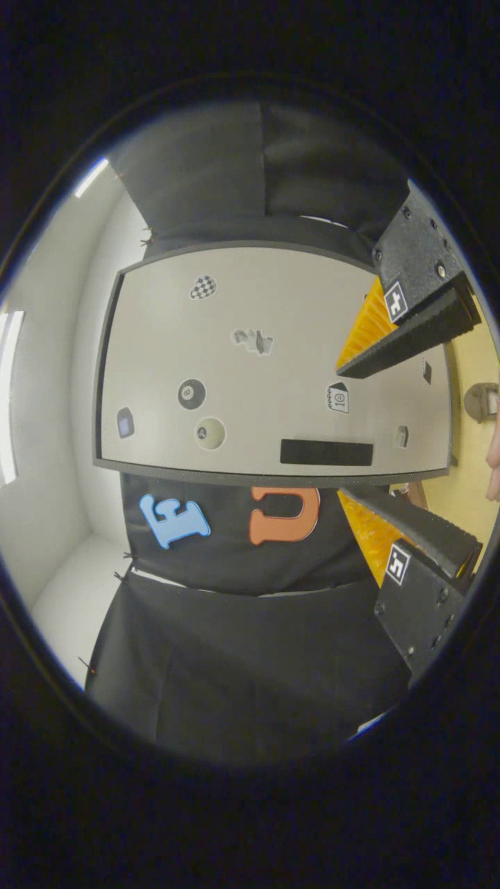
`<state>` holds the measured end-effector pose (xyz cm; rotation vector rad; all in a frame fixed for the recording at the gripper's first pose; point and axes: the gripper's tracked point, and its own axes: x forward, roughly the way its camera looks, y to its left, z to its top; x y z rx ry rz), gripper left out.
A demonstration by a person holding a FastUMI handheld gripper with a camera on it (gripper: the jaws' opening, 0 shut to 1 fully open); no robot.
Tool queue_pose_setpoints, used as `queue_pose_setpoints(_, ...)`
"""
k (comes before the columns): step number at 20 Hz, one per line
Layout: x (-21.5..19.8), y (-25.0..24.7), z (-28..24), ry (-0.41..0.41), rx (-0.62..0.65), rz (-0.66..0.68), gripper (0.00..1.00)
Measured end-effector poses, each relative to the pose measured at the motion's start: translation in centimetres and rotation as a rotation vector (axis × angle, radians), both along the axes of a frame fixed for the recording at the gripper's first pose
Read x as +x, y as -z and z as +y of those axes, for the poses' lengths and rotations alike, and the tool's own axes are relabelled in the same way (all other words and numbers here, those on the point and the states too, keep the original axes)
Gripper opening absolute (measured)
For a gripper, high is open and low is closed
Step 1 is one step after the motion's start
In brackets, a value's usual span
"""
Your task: Open the shoe cabinet door, grab the shoes and put them into the shoe cabinet, then close the shoe cabinet door.
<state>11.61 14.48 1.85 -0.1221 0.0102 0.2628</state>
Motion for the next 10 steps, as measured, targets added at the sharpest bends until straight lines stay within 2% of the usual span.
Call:
queue_pose_setpoints(2, 2.3, 0.6, 1.3, -0.012, -0.041, 0.011, 1.00)
queue_pose_setpoints(10, 8.7, 2.6, 4.4, -0.009, -0.036, 0.051, 0.96)
